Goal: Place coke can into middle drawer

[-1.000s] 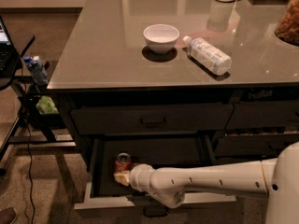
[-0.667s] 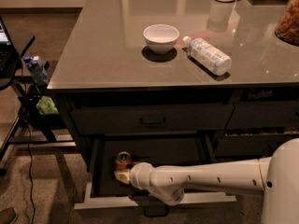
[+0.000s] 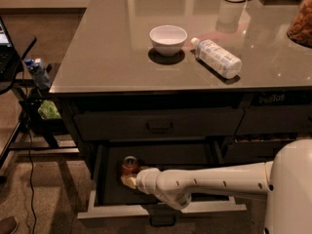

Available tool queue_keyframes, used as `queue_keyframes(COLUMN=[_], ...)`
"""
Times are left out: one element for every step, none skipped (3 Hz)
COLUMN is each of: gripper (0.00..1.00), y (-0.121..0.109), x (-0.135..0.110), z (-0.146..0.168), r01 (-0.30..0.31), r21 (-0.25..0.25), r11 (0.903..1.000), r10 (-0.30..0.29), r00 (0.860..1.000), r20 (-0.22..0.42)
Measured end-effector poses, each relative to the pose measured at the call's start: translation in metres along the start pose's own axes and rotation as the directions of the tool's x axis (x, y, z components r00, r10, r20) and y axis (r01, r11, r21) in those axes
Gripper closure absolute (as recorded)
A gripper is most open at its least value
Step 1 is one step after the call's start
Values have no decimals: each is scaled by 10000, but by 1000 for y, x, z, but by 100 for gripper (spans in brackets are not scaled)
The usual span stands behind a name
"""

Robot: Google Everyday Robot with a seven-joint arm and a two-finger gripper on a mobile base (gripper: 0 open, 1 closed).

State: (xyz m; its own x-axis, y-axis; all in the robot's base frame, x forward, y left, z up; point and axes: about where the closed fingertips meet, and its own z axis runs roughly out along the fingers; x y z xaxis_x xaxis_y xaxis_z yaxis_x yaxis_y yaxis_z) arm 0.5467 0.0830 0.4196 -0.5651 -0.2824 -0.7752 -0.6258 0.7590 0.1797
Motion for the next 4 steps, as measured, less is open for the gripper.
queue_keyframes(gripper=[100, 100, 100, 100], y=[-16, -20, -24, -26], x=[3, 7, 10, 14], z=[10, 13, 16, 16], r01=[169, 124, 137, 189], r21=[128, 202, 325, 464], r11=[9998, 9997, 9994, 9987], r10=[-169, -124, -139, -192], r00=[9999, 9999, 9999, 9998], r20=[-4, 41, 71, 65])
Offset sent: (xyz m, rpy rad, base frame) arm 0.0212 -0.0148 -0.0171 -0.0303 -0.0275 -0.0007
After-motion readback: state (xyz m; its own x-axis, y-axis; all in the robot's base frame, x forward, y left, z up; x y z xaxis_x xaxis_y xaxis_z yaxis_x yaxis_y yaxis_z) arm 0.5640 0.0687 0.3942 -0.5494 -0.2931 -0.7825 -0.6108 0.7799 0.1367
